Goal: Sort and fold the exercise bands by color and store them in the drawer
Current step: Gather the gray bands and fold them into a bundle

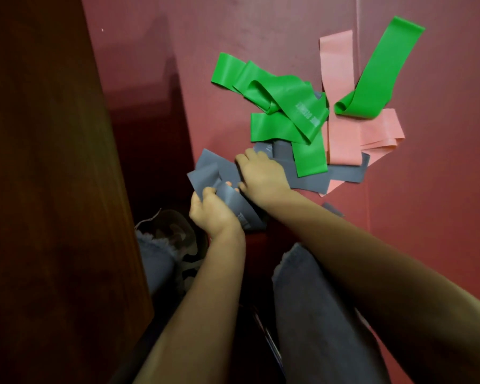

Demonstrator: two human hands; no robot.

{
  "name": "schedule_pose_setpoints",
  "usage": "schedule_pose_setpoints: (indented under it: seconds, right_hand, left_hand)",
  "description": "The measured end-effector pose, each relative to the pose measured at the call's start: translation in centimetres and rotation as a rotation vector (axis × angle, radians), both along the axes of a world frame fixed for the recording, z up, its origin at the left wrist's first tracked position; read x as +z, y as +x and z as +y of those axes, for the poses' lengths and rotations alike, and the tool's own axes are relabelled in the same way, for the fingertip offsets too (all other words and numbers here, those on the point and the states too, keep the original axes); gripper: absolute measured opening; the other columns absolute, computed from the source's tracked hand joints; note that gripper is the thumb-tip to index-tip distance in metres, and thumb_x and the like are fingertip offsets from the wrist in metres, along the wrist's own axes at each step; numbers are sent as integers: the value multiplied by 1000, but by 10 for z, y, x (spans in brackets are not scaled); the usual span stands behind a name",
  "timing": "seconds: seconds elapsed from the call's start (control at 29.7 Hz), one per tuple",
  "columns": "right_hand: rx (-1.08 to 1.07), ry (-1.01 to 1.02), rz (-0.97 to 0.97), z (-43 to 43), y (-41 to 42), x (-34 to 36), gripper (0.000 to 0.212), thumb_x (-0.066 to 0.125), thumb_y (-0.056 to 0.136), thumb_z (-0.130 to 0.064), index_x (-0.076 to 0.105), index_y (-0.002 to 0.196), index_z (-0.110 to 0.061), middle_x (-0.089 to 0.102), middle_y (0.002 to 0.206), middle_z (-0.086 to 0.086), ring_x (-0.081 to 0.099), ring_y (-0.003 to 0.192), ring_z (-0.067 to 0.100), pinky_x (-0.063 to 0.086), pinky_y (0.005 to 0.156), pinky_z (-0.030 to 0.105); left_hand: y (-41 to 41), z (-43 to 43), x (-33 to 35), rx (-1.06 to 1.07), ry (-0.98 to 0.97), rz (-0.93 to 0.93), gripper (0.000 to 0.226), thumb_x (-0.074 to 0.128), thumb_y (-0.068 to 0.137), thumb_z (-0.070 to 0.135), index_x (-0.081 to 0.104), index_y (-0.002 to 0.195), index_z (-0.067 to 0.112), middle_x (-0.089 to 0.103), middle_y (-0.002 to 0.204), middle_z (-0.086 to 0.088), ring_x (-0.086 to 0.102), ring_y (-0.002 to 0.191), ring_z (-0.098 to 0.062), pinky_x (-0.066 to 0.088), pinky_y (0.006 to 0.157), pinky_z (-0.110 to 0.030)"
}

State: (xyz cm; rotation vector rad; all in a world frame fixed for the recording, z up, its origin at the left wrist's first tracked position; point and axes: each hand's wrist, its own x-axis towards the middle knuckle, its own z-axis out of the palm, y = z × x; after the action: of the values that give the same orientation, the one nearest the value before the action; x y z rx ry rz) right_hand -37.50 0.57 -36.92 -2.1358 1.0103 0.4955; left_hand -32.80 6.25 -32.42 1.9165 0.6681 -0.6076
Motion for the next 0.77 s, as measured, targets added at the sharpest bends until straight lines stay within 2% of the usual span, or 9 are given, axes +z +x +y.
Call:
schedule_pose_setpoints:
  seconds: [0.07,0.13,0.24,0.34,0.4,0.47,0.54,0.61,0.77]
  right_hand:
    - [52,-139,33,10,1,-3,46,61,81,-38,47,113,-8,51,116,12,48,109,30,41,80,38]
    - [58,-302,96,17,3,-6,53,71,57,-59,60,88,-16,62,85,3,60,81,21,44,67,28]
    - [33,-353,120,22,9,-12,53,77,31,-61,58,58,-20,58,56,-4,58,57,14,37,60,26]
    - [17,-356,162,20,13,-4,45,73,52,-60,66,65,-18,65,70,-2,61,75,15,41,72,26]
    - [-15,-328,158,17,14,-2,47,46,80,-58,68,88,-16,65,96,2,56,100,18,39,86,28]
    - [-111,-104,14,13,7,0,45,21,92,-35,60,97,-14,58,111,8,46,112,25,32,91,34]
    - [-343,149,-127,5,-4,4,18,42,90,-18,50,75,-25,61,99,9,52,100,27,35,81,35]
    - [-627,248,-321,-4,-15,8,33,61,79,-12,37,62,-26,57,70,1,53,74,23,39,69,34]
    - [-1087,524,-523,-32,-40,33,29,62,77,-3,43,72,-24,47,55,-2,40,42,3,34,46,20]
  left_hand:
    - [1,-1,1,46,-12,4,23,43,79,-4,63,87,3,63,82,-21,57,66,-29,47,62,-36]
    - [0,-1,2,58,-16,-3,25,42,79,-5,63,92,-2,63,85,-24,57,68,-30,48,62,-37]
    - [-1,-1,1,30,-8,-9,25,43,80,-4,64,94,0,65,96,-28,58,75,-32,50,69,-43]
    - [-2,1,1,-103,40,-62,22,45,77,-2,58,67,12,62,79,-17,52,72,-25,47,68,-43]
    - [-3,-2,-1,-190,43,-80,25,46,77,-1,48,59,16,48,69,-10,42,69,-22,39,65,-39]
    - [2,-5,-1,-228,33,-93,20,47,74,3,48,59,17,47,72,-10,41,70,-21,38,65,-38]
    - [2,-10,-3,-242,-19,-113,8,48,66,11,55,64,16,53,75,-11,47,70,-23,43,68,-39]
    - [2,-16,-2,-282,-74,-130,15,49,64,13,61,72,13,61,76,-6,54,73,-25,46,73,-38]
    - [-21,-47,17,-381,-247,-139,20,49,74,1,54,69,20,53,69,3,47,74,-17,43,69,-31]
